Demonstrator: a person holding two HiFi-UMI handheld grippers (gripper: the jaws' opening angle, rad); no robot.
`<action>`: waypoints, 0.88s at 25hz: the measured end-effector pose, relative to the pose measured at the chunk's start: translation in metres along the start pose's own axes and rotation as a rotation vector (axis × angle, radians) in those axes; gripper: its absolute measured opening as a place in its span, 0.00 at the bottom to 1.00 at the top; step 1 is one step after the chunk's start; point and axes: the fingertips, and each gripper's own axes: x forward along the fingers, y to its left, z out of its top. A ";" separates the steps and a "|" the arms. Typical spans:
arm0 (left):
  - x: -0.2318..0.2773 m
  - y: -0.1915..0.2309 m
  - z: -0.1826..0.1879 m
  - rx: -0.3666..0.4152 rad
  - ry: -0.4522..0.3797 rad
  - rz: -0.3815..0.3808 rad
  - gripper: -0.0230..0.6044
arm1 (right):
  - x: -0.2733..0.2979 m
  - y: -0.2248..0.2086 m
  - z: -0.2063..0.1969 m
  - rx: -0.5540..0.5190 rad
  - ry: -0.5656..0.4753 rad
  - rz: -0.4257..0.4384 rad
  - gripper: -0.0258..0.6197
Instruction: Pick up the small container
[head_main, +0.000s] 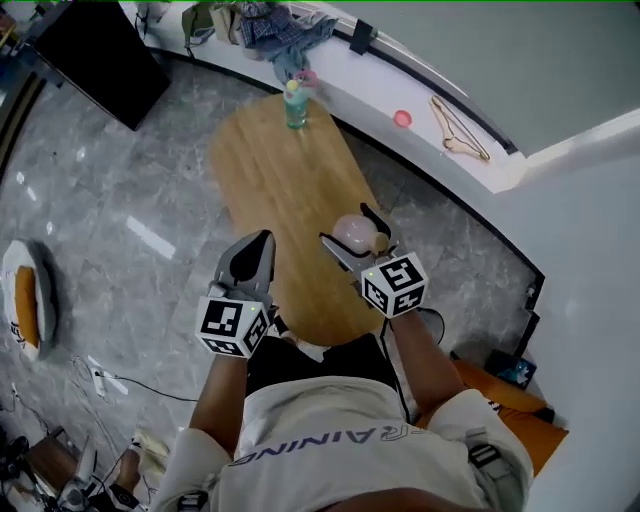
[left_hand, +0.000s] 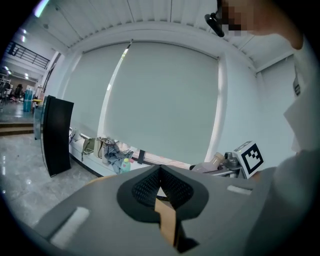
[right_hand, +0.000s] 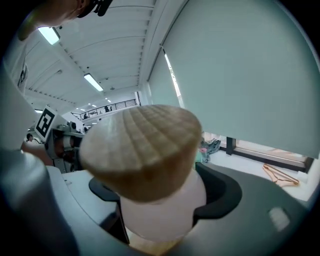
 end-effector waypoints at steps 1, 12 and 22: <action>-0.006 -0.010 0.008 0.007 -0.004 -0.007 0.04 | -0.014 0.003 0.012 -0.001 -0.009 0.001 0.71; -0.044 -0.086 0.117 0.110 -0.149 -0.063 0.04 | -0.129 0.016 0.138 -0.051 -0.166 -0.021 0.71; -0.066 -0.103 0.167 0.157 -0.209 -0.102 0.04 | -0.153 0.049 0.199 -0.139 -0.232 0.021 0.71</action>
